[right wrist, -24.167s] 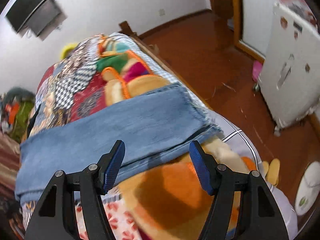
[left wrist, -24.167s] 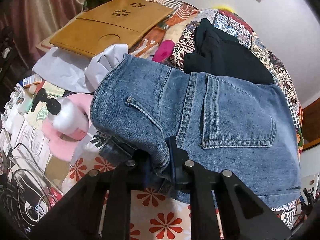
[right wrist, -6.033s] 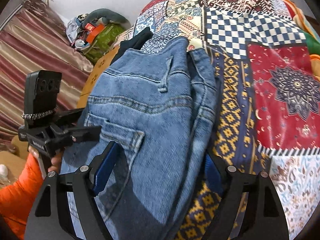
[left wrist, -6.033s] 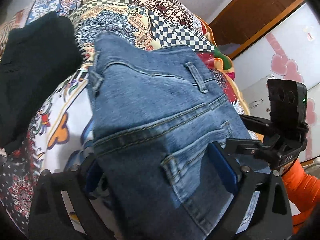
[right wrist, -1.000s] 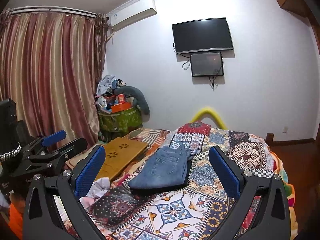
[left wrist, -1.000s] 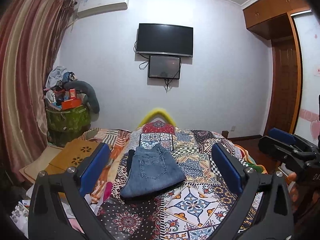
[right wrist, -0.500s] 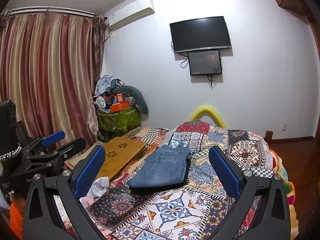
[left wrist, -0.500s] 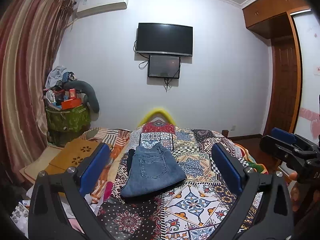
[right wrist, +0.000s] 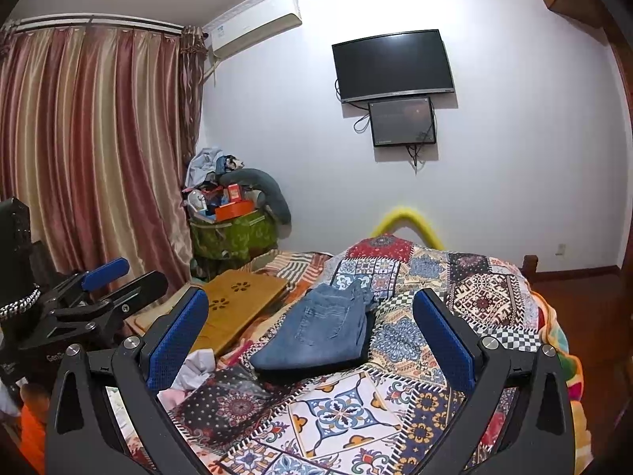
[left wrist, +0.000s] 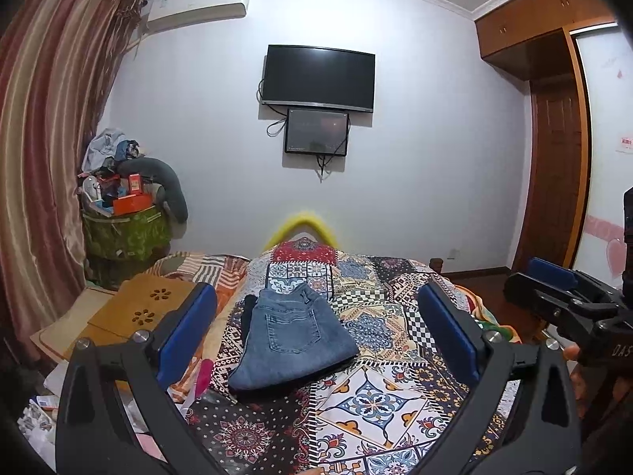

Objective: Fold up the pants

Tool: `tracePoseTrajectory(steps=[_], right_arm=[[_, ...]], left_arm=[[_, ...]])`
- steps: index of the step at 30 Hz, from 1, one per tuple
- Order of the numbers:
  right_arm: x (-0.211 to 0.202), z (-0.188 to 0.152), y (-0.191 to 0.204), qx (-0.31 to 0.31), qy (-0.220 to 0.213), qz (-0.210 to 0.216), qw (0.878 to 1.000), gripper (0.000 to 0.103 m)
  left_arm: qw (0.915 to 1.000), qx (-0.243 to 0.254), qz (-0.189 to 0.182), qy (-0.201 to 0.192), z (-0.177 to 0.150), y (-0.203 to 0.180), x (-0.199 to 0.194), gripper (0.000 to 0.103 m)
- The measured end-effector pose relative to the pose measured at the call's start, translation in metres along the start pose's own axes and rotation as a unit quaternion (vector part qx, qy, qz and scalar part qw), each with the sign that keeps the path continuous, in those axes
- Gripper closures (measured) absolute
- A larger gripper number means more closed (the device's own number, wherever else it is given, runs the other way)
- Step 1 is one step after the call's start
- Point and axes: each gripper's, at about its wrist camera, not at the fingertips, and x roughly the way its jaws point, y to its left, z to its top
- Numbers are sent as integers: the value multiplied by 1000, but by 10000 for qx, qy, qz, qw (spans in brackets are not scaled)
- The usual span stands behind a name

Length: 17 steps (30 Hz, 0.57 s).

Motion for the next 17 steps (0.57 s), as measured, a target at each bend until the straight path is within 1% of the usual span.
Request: tracePoseTrajectory(steps=[17], right_arm=[[3, -2, 3, -8, 7, 41, 10000, 0]], left_arm=[[9999, 3, -108, 108, -1, -2, 5, 0]])
